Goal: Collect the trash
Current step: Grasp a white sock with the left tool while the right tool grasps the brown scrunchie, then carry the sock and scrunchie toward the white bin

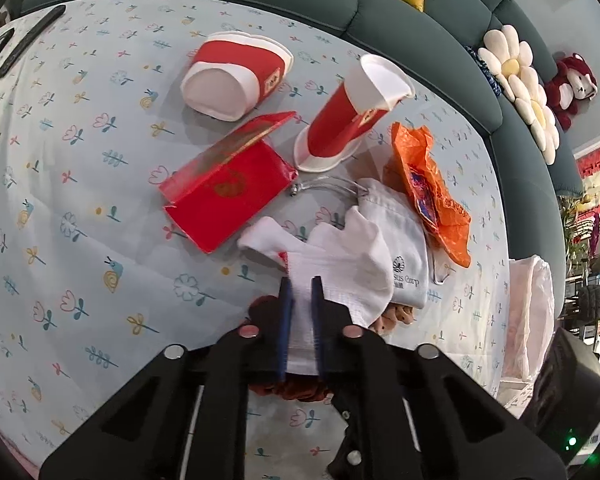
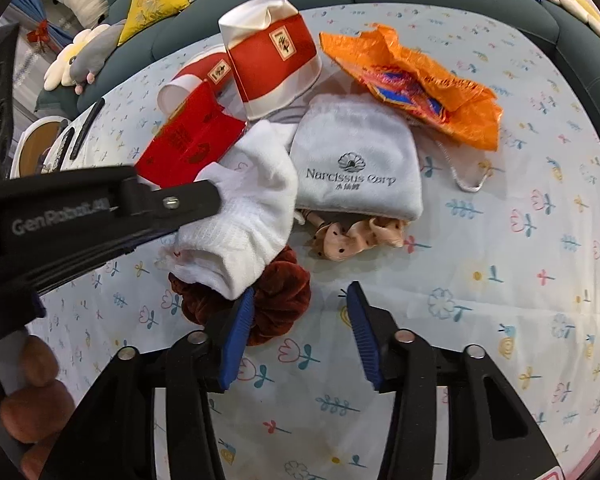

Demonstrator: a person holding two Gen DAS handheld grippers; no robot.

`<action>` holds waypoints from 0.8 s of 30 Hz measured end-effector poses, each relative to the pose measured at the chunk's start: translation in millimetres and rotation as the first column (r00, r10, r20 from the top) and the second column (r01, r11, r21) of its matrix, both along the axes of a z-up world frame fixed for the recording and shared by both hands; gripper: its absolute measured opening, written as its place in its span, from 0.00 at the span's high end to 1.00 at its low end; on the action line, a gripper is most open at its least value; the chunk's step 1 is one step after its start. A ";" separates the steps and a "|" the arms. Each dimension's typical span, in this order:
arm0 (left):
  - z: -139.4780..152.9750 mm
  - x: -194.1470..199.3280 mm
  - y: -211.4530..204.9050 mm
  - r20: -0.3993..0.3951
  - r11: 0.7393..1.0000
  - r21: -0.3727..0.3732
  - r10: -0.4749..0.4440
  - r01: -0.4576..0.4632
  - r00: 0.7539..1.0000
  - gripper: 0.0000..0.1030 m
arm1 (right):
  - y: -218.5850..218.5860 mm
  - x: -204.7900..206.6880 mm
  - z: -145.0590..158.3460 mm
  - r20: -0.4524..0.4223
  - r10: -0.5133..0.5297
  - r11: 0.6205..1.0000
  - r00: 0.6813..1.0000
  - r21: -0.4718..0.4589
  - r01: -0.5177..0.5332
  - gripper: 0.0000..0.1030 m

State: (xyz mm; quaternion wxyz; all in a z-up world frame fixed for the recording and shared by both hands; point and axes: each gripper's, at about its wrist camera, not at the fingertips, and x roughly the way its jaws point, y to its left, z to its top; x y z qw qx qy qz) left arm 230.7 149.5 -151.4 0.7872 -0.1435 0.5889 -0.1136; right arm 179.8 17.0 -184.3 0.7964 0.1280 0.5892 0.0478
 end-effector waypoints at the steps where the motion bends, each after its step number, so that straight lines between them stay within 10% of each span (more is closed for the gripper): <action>1: 1.0 -0.1 1.4 0.004 1.000 -0.001 -0.001 0.001 1.000 0.94 | 1.0 0.2 -0.3 -0.001 0.005 1.000 1.000 0.006 -0.005 0.70; 7: 10.0 -1.5 0.1 0.010 1.000 -0.015 0.002 -0.002 1.000 0.92 | 4.7 -2.9 2.3 0.007 0.034 0.999 0.999 0.014 -0.034 0.86; 10: 10.6 -2.1 -5.3 -0.011 1.000 -0.020 0.003 -0.003 1.000 0.56 | -0.3 -7.6 5.1 0.013 0.034 0.999 0.999 0.025 -0.034 0.91; 12: 11.3 -4.0 -9.3 -0.006 1.000 -0.007 0.008 -0.008 1.000 0.50 | -2.1 -10.7 7.0 0.017 0.036 0.999 0.999 0.029 -0.036 0.93; 24: 2.7 -9.9 -25.6 -0.020 0.999 0.000 -0.035 0.035 0.999 0.94 | -17.7 -28.2 16.3 0.026 0.011 0.998 1.000 0.064 -0.012 0.95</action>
